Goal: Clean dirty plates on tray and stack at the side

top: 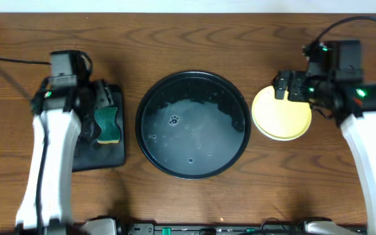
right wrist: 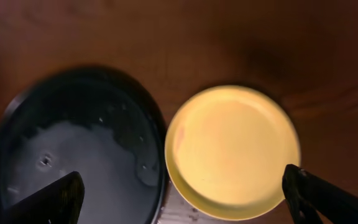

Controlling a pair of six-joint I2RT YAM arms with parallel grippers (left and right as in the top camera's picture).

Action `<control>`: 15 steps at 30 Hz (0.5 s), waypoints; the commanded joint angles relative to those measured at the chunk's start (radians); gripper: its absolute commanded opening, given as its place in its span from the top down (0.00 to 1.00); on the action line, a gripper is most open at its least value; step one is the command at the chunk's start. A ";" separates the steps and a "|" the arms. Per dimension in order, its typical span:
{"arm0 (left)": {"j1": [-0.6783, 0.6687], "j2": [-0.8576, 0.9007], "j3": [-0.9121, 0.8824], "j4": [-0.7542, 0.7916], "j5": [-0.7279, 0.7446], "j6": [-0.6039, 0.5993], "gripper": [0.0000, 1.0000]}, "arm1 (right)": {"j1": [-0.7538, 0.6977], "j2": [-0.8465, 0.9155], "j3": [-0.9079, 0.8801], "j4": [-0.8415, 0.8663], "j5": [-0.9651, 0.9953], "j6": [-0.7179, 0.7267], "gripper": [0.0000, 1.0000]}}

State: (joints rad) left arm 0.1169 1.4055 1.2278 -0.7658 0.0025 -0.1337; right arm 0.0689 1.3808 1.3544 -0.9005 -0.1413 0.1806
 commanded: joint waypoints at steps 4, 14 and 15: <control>0.004 -0.112 0.013 -0.008 0.015 -0.001 0.27 | -0.005 -0.267 0.035 0.011 0.040 -0.006 0.01; 0.004 -0.112 0.013 -0.008 0.015 -0.001 0.26 | -0.003 -0.507 0.035 -0.085 0.039 -0.006 0.01; 0.004 -0.112 0.013 -0.008 0.015 -0.001 0.26 | -0.003 -0.521 0.035 -0.099 0.039 -0.006 0.01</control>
State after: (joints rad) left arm 0.1169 1.2896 1.2366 -0.7712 0.0166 -0.1337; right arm 0.0681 0.8898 1.3792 -0.9787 -0.1120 0.1806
